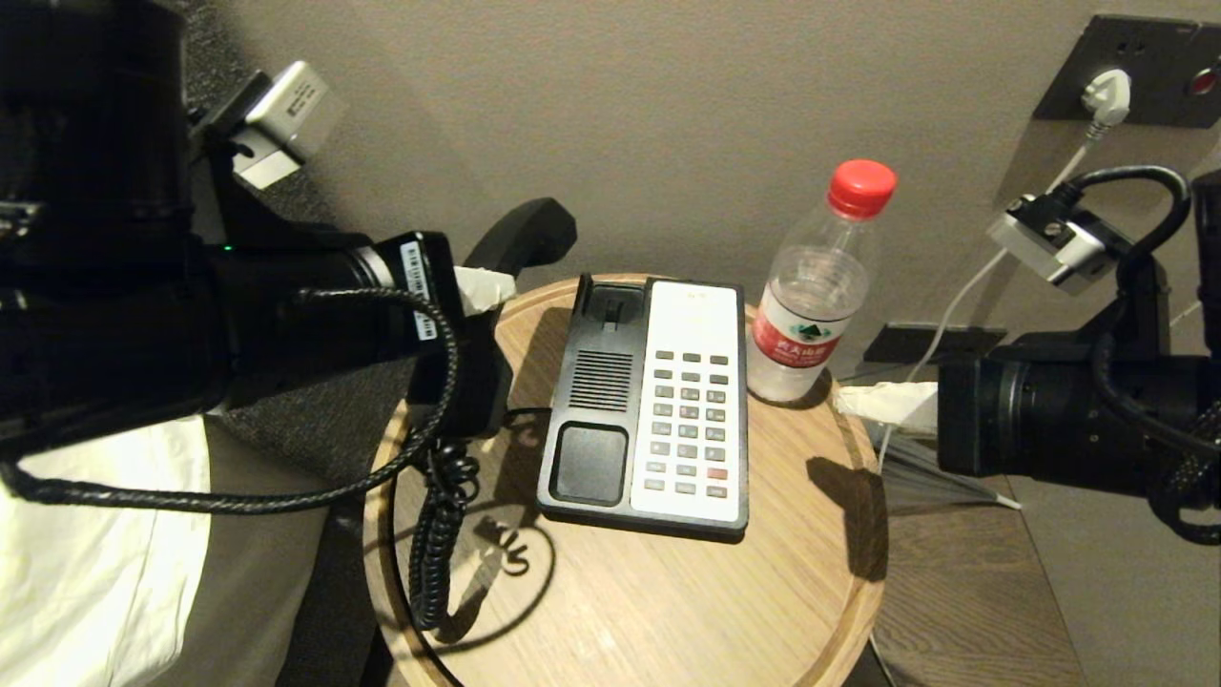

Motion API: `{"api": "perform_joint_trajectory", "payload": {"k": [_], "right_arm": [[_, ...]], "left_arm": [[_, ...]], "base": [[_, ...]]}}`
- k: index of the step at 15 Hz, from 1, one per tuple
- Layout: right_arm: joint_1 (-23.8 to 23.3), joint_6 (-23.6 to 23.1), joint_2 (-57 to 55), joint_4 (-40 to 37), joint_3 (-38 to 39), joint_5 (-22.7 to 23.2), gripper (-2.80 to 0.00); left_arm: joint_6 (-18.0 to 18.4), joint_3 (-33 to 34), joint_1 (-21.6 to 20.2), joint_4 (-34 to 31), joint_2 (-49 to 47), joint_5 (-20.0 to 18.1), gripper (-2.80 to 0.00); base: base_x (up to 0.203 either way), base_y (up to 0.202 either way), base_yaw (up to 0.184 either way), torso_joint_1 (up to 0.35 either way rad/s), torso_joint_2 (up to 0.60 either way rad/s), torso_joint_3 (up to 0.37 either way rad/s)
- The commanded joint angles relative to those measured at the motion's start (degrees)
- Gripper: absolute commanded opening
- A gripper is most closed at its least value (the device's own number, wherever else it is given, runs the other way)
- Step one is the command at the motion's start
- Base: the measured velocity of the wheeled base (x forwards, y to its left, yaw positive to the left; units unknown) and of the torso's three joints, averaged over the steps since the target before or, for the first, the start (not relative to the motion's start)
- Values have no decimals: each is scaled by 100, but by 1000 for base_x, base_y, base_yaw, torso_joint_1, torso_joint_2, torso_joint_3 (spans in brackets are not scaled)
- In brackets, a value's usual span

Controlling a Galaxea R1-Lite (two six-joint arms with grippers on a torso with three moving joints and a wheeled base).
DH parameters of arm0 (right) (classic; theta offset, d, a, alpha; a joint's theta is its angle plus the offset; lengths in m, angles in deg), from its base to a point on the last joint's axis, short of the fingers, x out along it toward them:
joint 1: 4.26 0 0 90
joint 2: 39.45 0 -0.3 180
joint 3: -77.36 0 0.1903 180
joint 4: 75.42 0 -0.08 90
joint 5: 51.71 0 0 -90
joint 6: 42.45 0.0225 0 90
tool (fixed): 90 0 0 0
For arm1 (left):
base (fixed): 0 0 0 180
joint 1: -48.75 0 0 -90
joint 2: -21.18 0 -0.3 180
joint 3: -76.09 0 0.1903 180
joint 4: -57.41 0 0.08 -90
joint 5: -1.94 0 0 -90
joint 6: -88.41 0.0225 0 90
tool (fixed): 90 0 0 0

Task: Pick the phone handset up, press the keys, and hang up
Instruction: Put the handset back

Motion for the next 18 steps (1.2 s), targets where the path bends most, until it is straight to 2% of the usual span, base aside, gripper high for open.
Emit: {"api": "perform_joint_trajectory", "payload": {"k": [1,4,7,11,18], "right_arm": [[-45,13,22,-5,-2,8,-280],[-188,16,-19,-5,25,-1,-280],[-233,13,-14,13,77,5,-280],[-239,13,39,21,103,43,-280],[-248,13,22,21,112,52,-280]], "left_arm": [[-19,-273,292,-4,-418,188,-280],[-13,-283,525,5,-536,218,-280],[-20,-276,564,5,-625,250,-280],[-3,-536,573,-3,-1032,771,-280],[-3,-597,617,-19,-1110,761,-280]], "base": [[0,0,0,0,0,0],[0,0,0,0,0,0],[0,0,0,0,0,0],[0,0,0,0,0,0],[0,0,0,0,0,0]]}}
